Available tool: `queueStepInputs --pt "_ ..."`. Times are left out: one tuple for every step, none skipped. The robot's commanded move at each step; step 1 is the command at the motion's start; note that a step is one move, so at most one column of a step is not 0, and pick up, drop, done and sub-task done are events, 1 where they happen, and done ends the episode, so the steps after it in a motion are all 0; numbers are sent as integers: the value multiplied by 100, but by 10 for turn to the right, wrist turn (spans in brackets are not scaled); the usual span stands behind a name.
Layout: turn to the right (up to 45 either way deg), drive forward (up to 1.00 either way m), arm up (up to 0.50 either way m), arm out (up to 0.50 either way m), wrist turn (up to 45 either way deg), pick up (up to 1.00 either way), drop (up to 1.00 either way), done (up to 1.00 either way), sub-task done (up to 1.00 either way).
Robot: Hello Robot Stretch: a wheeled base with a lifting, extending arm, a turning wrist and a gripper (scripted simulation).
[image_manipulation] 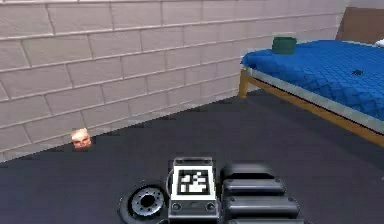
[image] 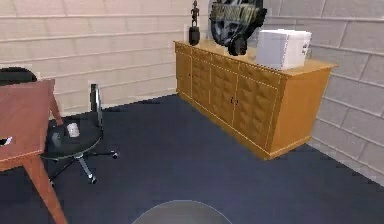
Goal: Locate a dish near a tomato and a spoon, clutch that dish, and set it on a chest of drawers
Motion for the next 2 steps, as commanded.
queueStepInputs --pt "0 100 0 0 0 0 0 0 0" --pt "0 100 0 0 0 0 0 0 0"
